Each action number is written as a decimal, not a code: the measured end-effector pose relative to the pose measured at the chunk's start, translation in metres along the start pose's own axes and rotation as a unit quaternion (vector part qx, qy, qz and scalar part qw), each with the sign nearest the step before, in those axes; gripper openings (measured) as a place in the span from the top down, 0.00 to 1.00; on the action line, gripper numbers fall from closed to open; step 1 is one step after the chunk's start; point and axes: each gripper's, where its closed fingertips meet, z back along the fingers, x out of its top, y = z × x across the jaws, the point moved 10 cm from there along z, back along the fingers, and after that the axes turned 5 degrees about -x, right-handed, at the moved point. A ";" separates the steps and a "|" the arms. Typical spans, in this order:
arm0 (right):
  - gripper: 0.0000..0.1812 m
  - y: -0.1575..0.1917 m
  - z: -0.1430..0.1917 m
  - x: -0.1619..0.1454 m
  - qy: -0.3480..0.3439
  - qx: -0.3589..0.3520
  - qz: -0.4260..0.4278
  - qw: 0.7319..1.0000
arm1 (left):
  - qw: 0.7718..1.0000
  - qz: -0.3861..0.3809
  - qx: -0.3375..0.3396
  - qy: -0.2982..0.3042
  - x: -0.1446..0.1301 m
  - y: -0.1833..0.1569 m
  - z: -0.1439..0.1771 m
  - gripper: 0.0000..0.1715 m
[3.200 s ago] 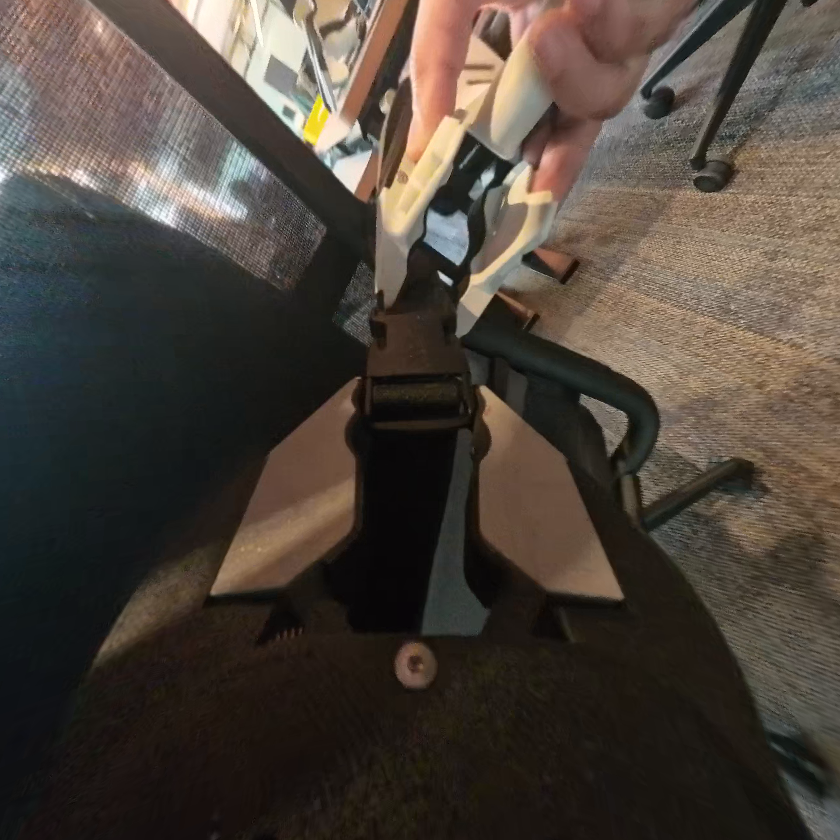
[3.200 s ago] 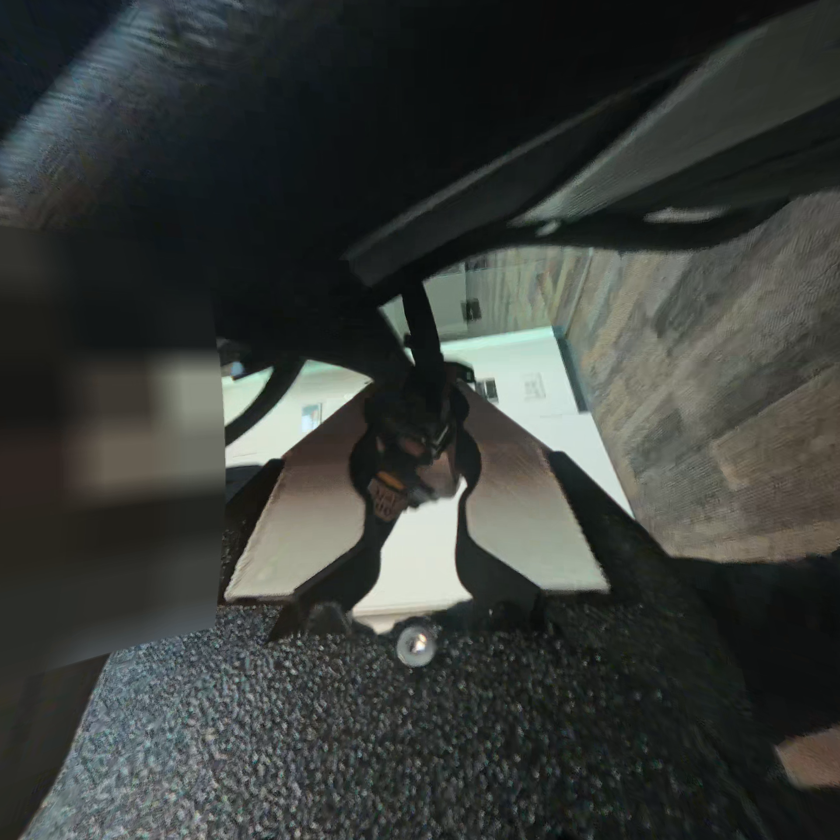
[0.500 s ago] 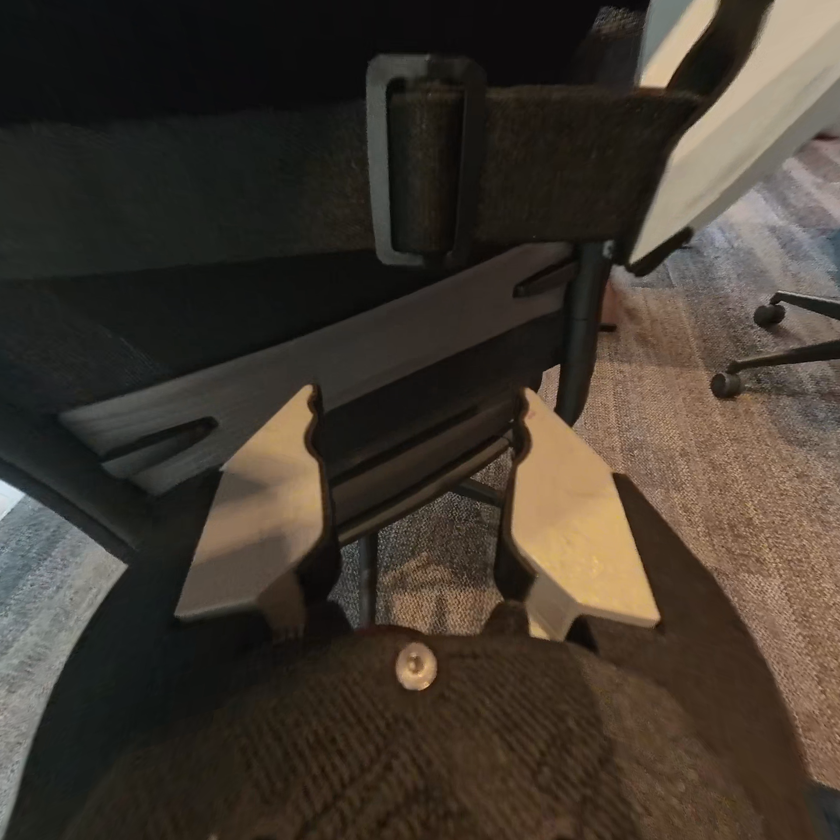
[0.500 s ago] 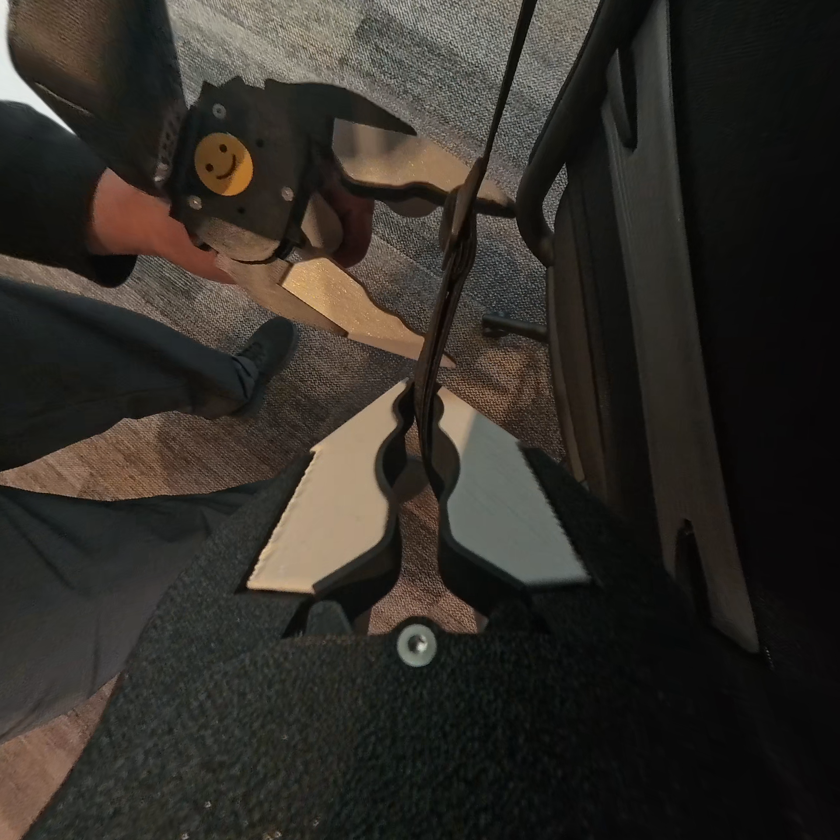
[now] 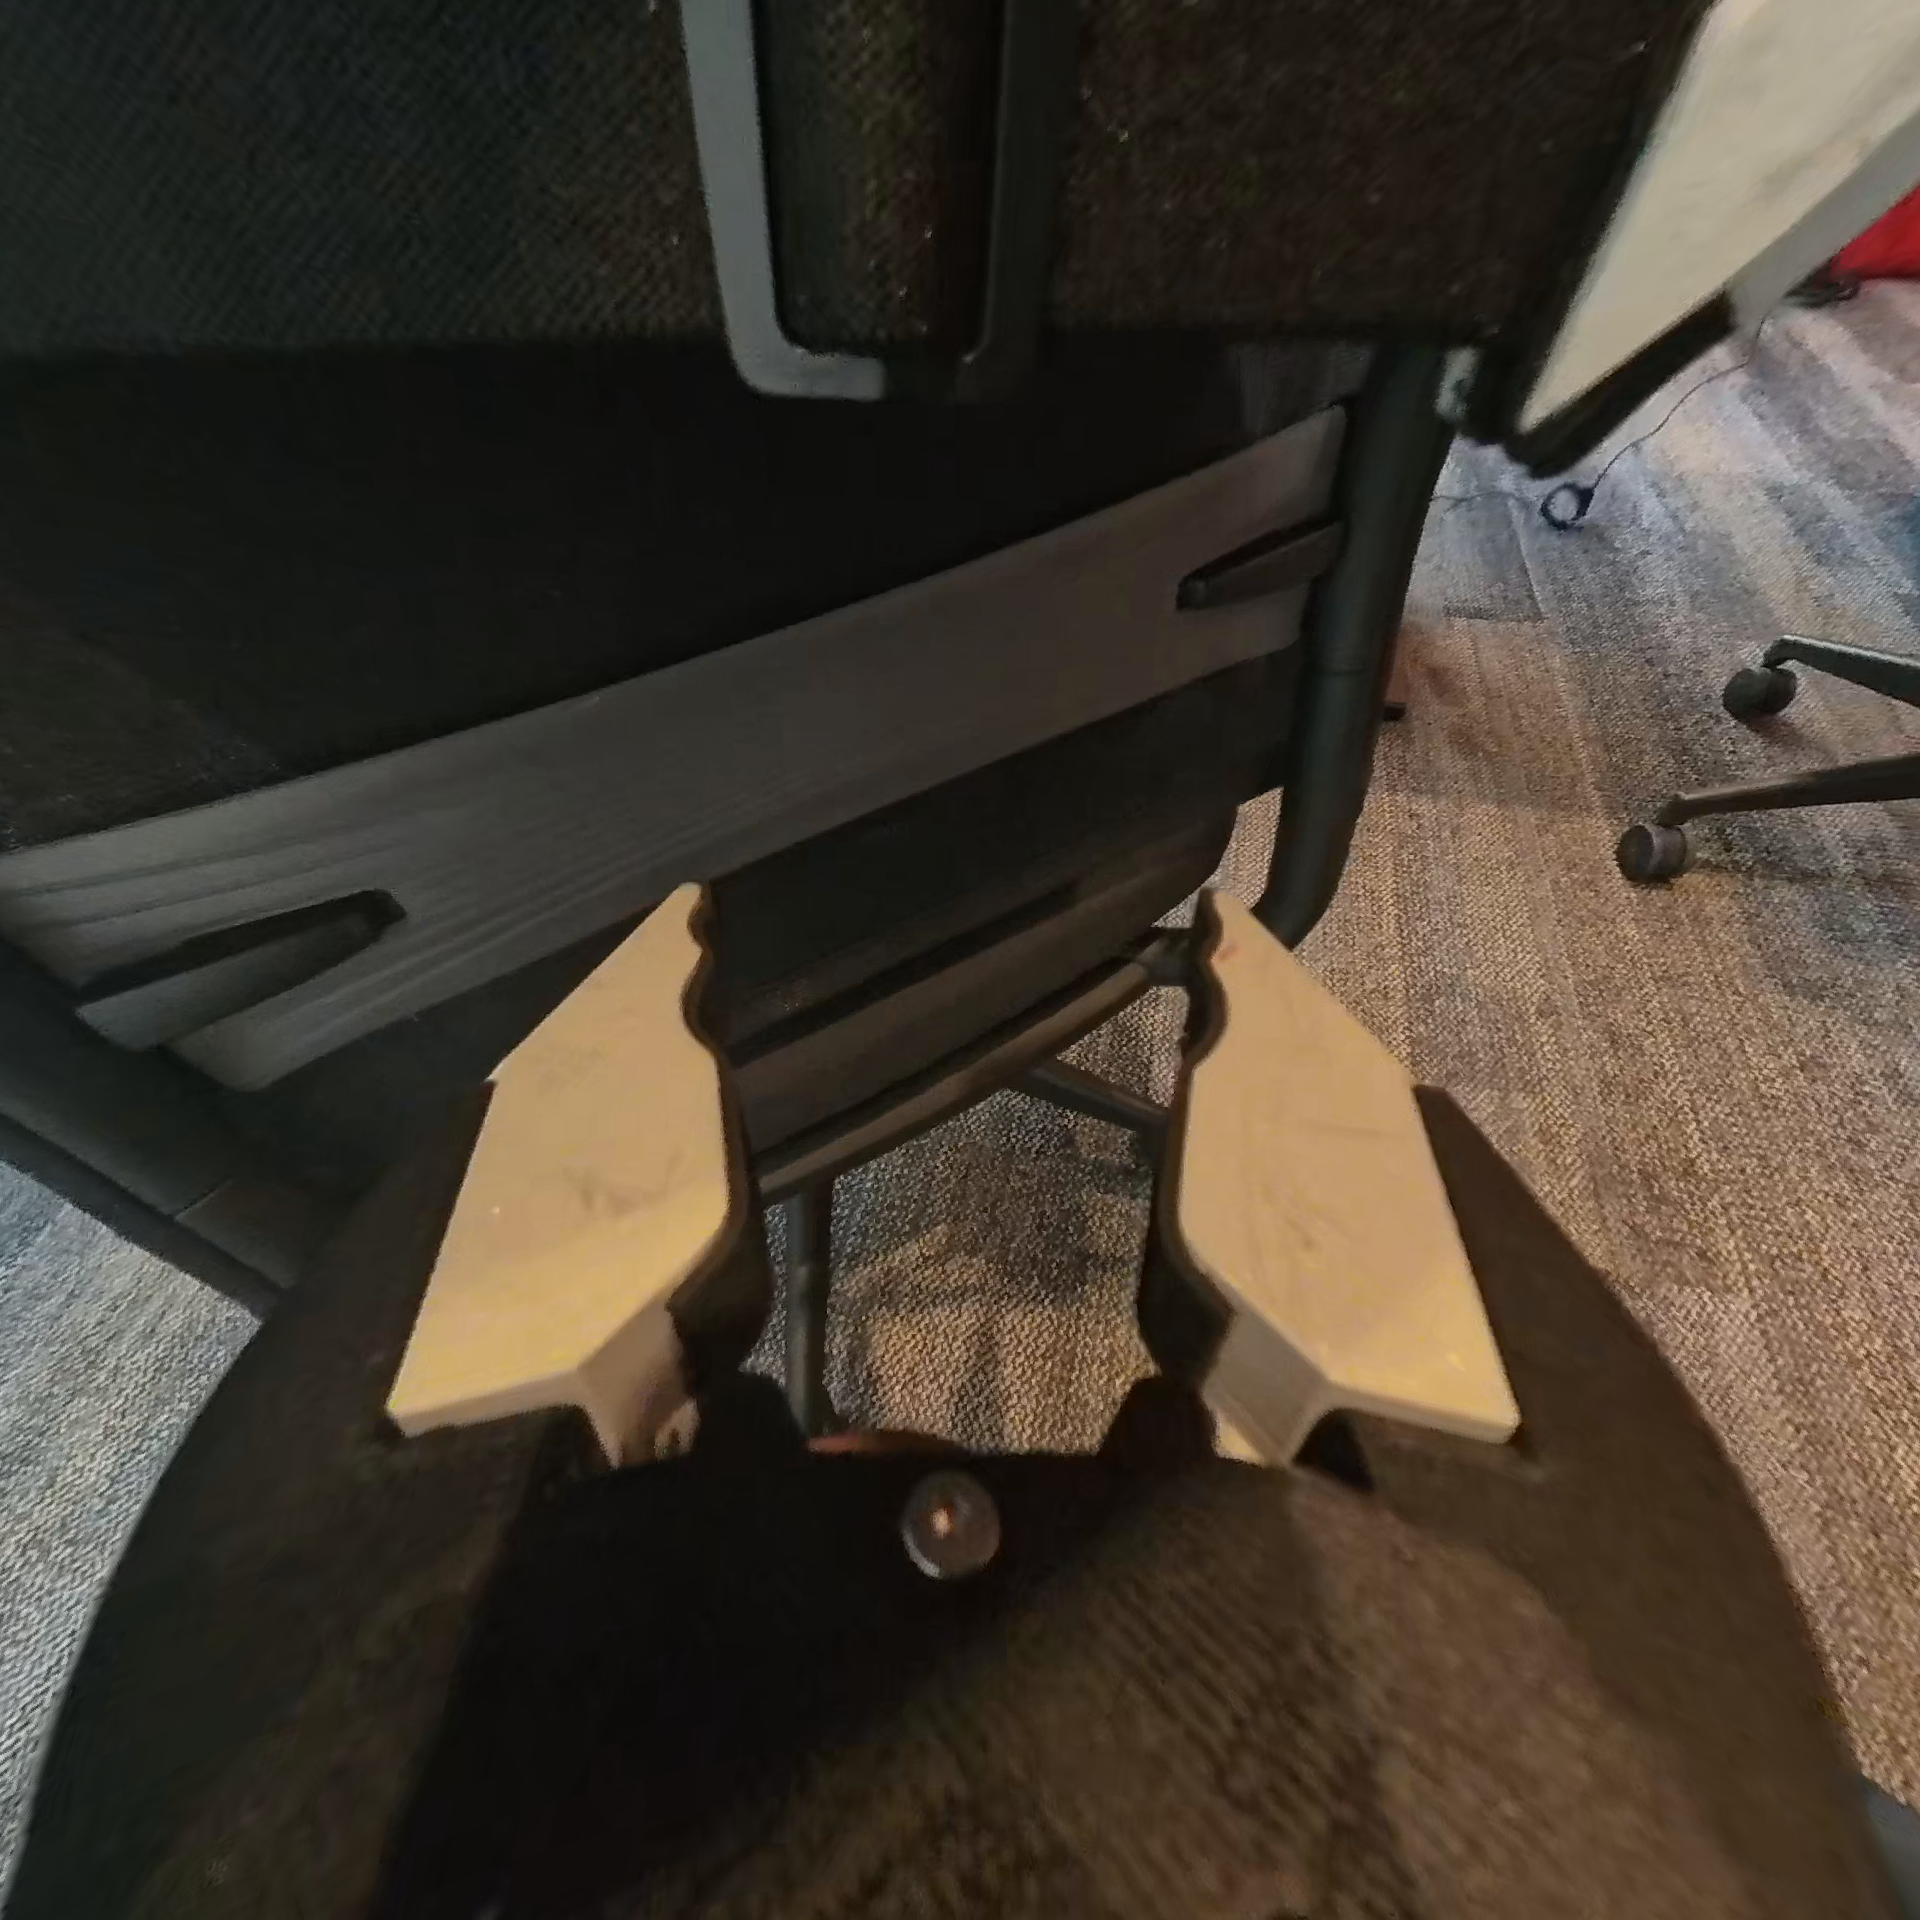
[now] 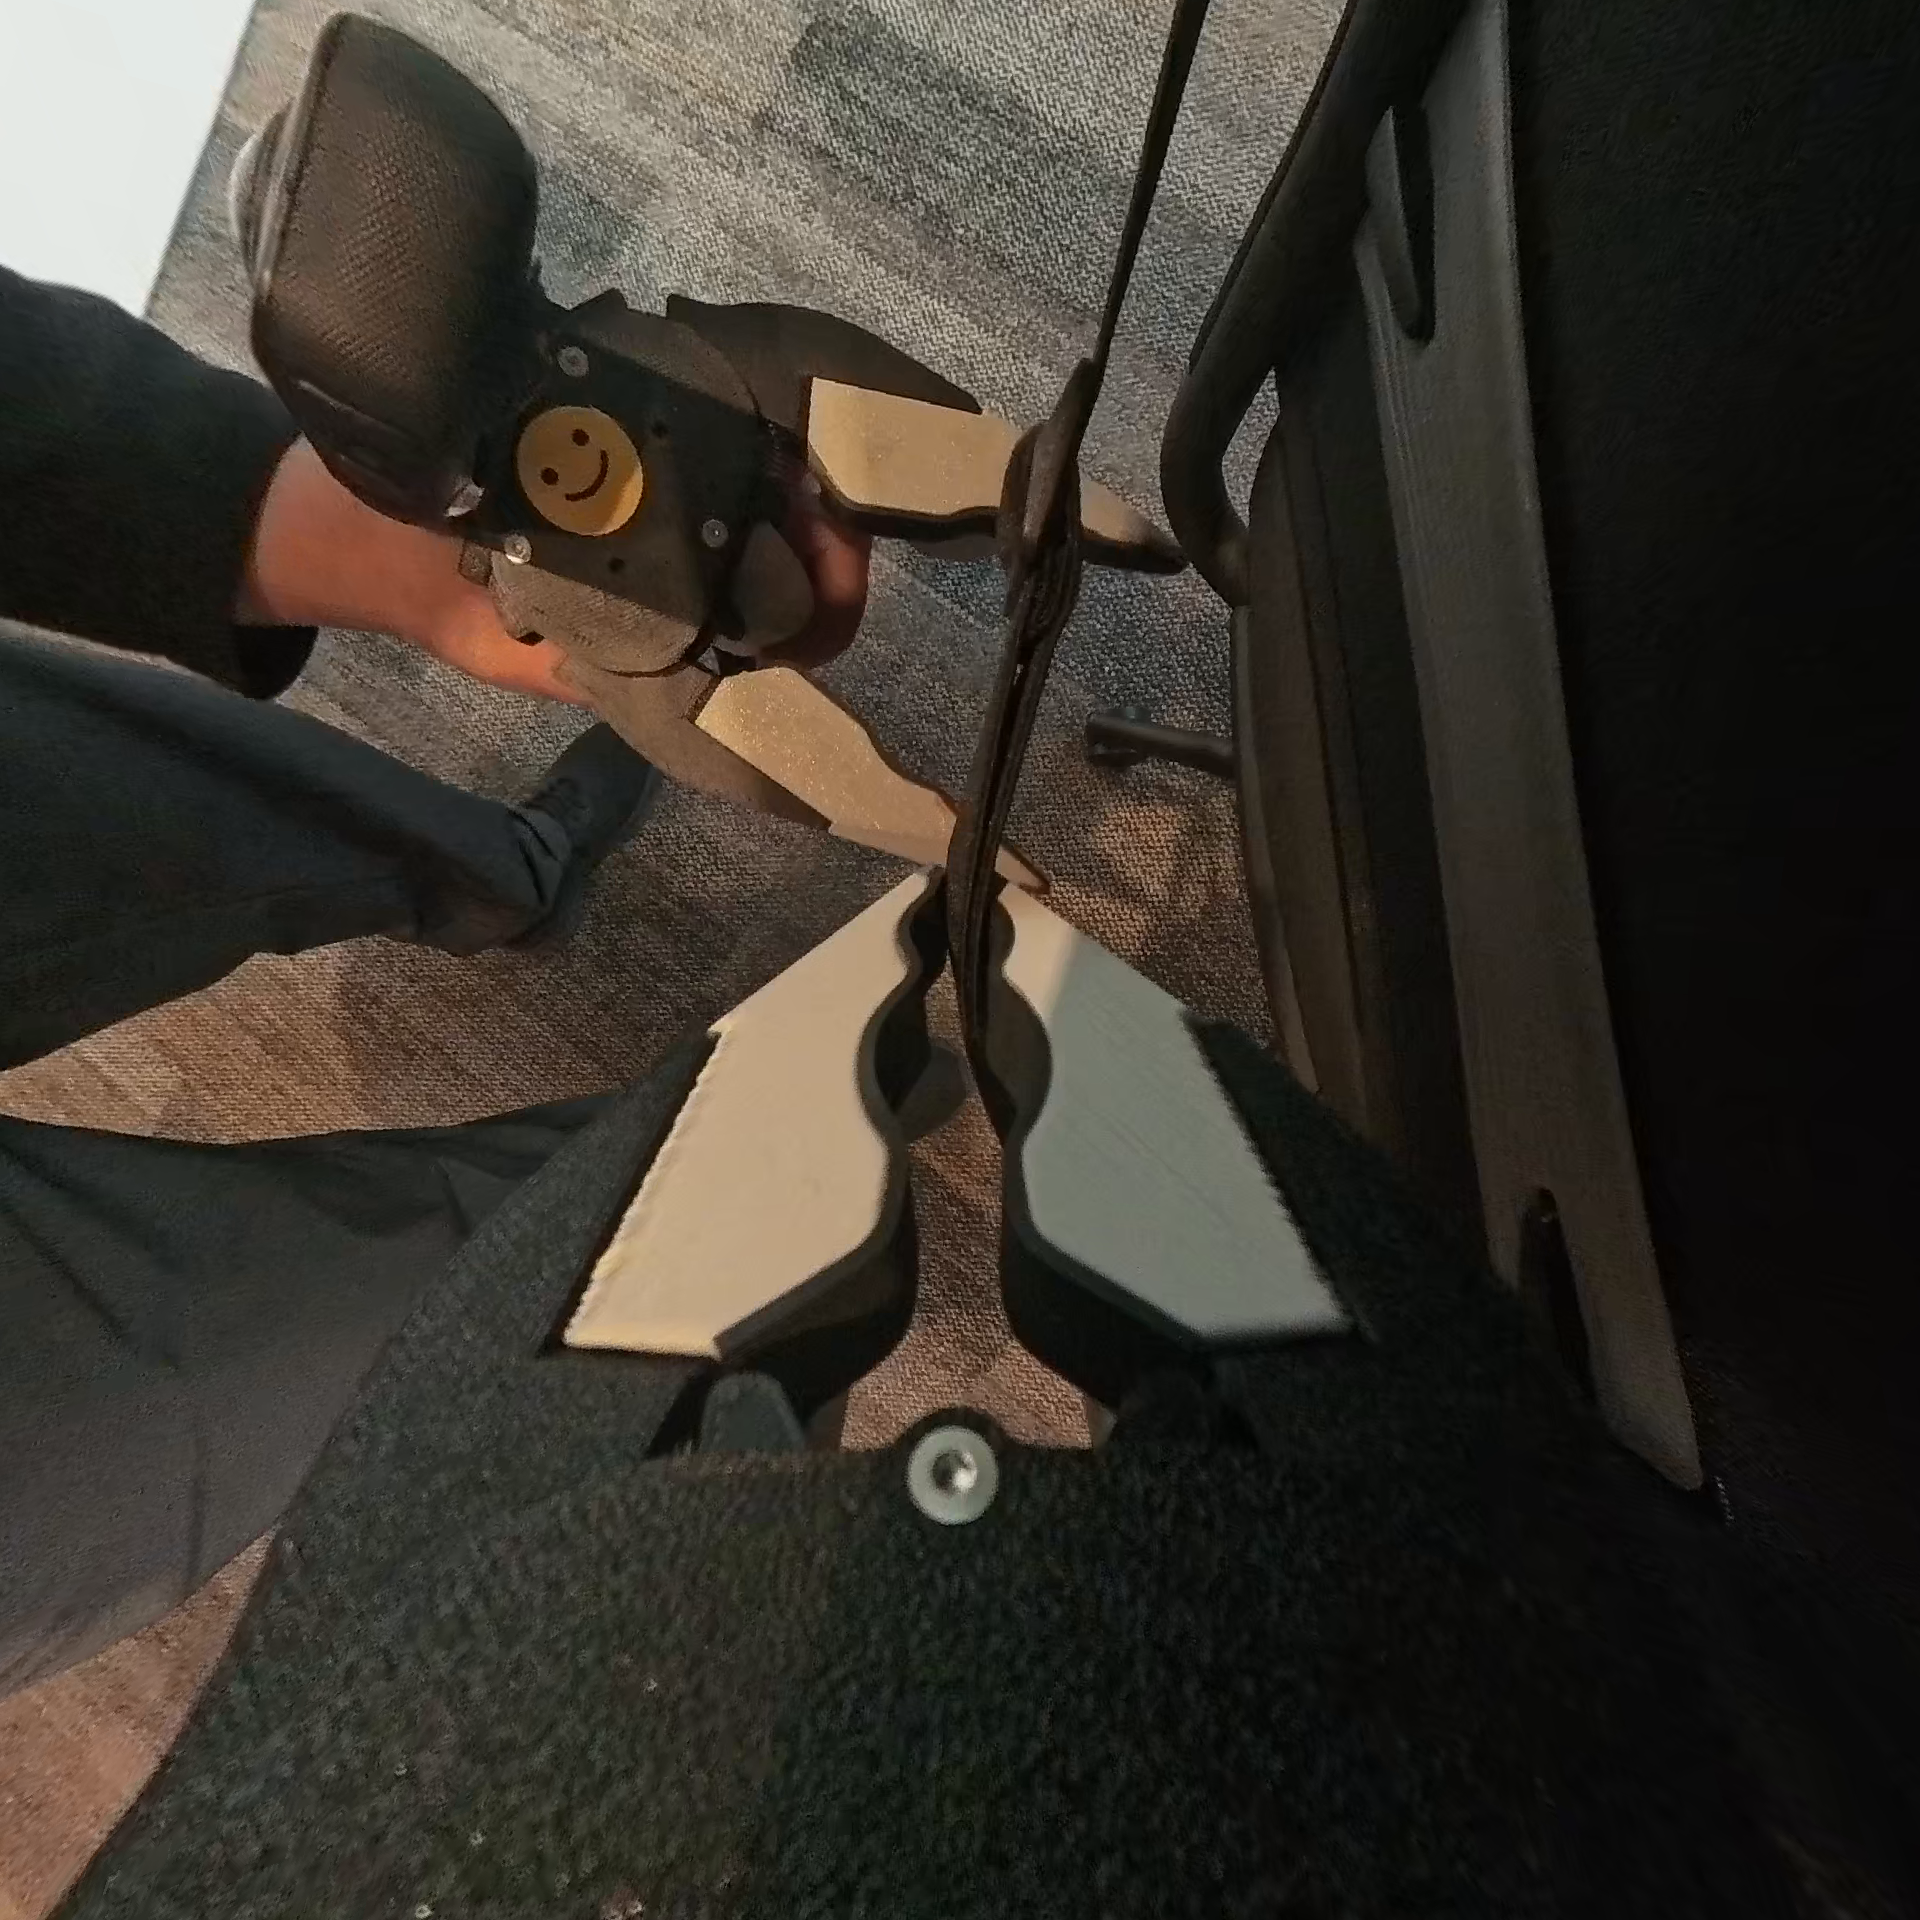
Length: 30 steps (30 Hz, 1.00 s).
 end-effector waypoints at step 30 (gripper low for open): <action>1.00 -0.007 -0.003 -0.001 0.001 0.004 -0.015 1.000 | 0.999 -0.006 -0.046 -0.002 0.002 0.050 0.011 0.51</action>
